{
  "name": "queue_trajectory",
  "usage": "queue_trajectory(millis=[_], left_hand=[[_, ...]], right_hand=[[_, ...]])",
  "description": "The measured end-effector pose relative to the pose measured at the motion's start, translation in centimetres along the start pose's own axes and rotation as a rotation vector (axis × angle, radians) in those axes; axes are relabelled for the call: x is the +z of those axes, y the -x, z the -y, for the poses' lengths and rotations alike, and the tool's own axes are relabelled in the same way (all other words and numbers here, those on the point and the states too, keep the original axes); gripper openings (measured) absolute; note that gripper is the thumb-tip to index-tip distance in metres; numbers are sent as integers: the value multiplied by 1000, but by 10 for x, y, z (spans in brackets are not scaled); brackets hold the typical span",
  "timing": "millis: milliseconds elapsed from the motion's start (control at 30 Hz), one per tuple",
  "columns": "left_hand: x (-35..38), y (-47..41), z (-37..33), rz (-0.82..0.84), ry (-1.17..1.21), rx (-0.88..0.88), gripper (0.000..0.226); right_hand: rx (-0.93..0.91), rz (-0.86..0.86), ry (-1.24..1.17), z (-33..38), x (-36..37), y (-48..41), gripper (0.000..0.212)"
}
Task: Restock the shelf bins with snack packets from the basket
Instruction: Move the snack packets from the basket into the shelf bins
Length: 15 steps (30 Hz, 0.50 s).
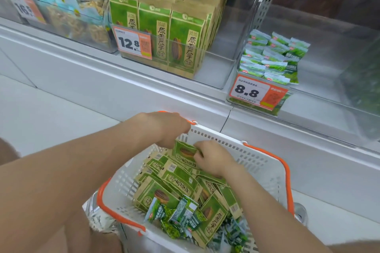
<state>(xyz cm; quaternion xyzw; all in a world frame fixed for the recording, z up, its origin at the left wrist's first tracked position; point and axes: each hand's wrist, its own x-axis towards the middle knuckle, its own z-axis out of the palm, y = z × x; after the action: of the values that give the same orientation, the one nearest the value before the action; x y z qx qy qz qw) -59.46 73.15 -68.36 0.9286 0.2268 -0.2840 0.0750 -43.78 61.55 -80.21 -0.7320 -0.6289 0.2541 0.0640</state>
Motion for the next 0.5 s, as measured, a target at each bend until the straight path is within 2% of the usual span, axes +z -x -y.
queue_trajectory(millis=[100,133,267,333,400,500], left_hand=[[-7,8,9,-33,123,-29,84],[-11,13,11,-51,172,-22,80],[-20,28,21,-223,430,64,37],[-24,36,24,-252,726,137,26],[-32,47,19,-298,1036,179,23],[-44,56,8,-374,1281,181,19]], right_hand=[[-116,-84,-4,35,-50,14,17],[-152,-124,-12,48,-66,20,16],[-220,-367,-80,80,-124,40,20],[-212,-562,-262,85,-148,51,21],[-191,-699,-553,84,-163,58,26],[-120,-701,-782,78,-175,59,29]])
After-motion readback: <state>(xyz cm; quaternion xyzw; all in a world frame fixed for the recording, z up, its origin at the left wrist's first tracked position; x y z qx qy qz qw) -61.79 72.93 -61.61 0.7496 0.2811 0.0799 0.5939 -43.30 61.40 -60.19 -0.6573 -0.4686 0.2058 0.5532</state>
